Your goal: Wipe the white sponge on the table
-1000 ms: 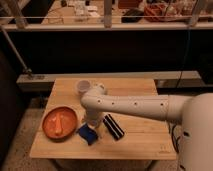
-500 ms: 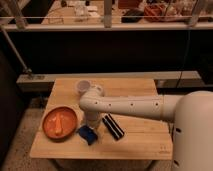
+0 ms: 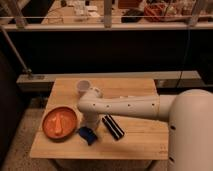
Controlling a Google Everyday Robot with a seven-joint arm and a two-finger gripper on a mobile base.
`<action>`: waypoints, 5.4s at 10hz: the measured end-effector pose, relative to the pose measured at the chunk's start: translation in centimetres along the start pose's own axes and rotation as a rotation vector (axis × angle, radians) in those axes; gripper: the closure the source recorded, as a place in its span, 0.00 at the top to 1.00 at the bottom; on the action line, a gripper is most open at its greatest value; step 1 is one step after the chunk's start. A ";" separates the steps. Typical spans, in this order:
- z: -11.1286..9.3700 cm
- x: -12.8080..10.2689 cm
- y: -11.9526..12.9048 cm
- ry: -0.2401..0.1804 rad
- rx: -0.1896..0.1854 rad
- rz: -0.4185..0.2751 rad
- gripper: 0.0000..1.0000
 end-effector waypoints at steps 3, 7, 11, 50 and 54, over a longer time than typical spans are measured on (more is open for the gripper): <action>1.2 -0.1 -0.2 0.001 -0.002 -0.019 0.69; 1.9 -0.2 -0.2 0.003 -0.008 -0.044 0.66; 2.5 0.0 -0.2 0.008 -0.010 -0.064 0.26; 1.2 2.8 6.7 -0.061 0.008 0.160 0.07; 1.1 2.6 6.5 -0.069 0.007 0.198 0.07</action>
